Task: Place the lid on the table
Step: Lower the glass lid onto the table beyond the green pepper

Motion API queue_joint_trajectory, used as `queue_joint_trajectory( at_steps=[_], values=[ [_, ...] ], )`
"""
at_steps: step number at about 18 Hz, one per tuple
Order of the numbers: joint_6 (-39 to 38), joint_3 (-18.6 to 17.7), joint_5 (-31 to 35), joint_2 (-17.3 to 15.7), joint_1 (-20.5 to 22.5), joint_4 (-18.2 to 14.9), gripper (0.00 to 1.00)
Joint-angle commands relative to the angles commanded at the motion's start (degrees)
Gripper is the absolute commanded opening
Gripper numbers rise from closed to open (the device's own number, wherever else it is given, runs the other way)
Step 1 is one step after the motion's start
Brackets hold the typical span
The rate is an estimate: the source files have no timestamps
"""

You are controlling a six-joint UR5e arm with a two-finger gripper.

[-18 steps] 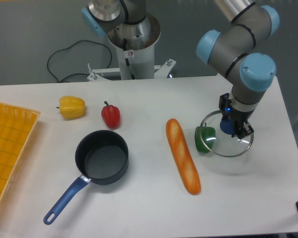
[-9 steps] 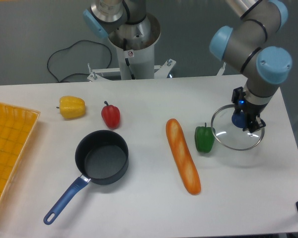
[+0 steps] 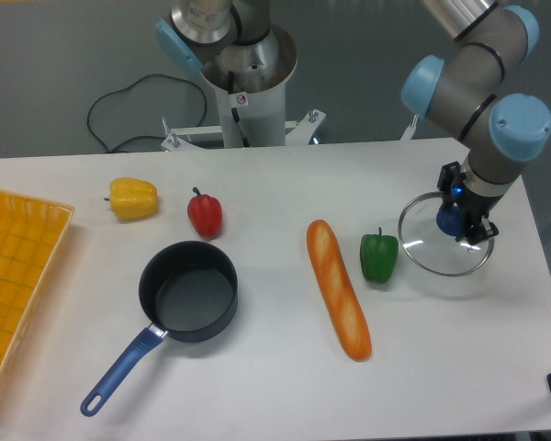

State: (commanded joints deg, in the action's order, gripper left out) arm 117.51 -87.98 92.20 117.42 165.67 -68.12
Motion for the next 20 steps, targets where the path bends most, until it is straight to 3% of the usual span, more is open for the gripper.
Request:
queue_joint_trajectory(
  at_steps=[20],
  values=[
    [2.37,-0.09,-0.09,2.37,0.97,2.2,0.56]
  ],
)
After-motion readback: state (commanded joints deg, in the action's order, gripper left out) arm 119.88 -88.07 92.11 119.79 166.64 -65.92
